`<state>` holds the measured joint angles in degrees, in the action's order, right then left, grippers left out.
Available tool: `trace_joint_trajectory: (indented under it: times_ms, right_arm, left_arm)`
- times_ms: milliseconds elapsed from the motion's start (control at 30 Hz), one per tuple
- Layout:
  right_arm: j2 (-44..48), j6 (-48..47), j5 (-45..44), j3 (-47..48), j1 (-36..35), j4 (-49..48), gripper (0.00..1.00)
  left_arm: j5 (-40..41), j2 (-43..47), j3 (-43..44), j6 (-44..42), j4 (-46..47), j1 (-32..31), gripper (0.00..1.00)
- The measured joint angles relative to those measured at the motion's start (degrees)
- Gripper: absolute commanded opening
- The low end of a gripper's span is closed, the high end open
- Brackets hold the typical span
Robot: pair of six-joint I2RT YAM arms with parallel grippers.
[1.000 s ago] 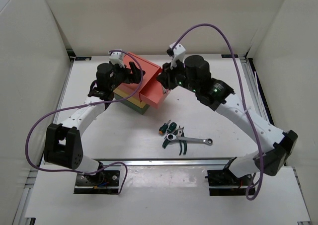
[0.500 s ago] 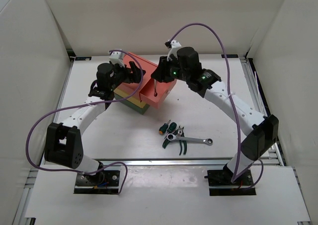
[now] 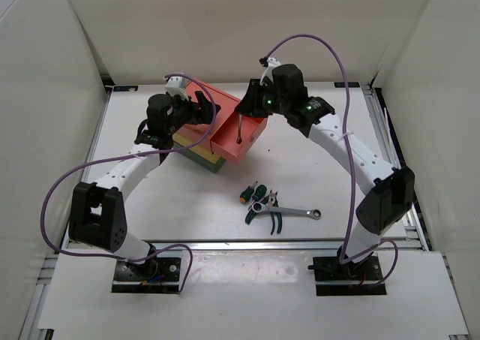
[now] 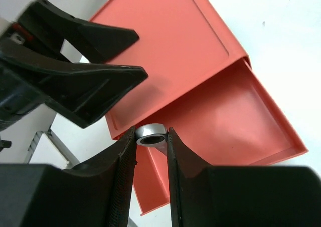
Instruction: Sort the tools into containers
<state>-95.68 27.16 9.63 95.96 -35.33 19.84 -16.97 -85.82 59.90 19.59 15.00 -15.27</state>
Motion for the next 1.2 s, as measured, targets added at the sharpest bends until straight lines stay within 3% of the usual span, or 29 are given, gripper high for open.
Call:
trace_joint_trajectory:
  times_ms: [133,200,400,600,733,867,1033,1200]
  right_arm:
    - [-2.6,1.4,1.3,0.9,0.2,1.4,0.2]
    - [-3.8,2.1,1.9,1.6,0.4,2.6,0.45]
    - [-4.9,3.4,1.1,3.9,0.9,4.5,0.83]
    - [-4.7,1.1,-2.2,9.4,4.0,4.8,0.86]
    - [0.1,-3.7,-5.7,7.4,9.4,4.0,0.77]
    - [13.7,-10.2,-9.8,-9.5,11.0,2.1,0.74]
    - [30.1,-18.2,-11.6,-35.7,4.1,0.7,0.78]
    - [33.4,-26.2,-7.7,-49.2,3.6,3.8,0.83]
  left_arm:
    - [0.0,0.0,0.1,0.0,-0.2,0.2,0.99]
    - [0.0,0.0,0.1,0.1,-0.2,0.2,0.99]
    - [-0.1,-0.1,0.2,0.3,-0.1,0.3,0.99]
    - [-0.2,-0.1,0.2,0.4,-0.1,0.4,0.99]
    - [-0.2,-0.1,0.2,0.4,-0.1,0.4,0.99]
    - [-0.2,-0.2,0.2,0.5,-0.1,0.4,0.99]
    - [-0.3,-0.2,0.3,0.5,-0.1,0.5,0.99]
    - [-0.4,-0.3,0.3,0.4,-0.1,0.5,0.99]
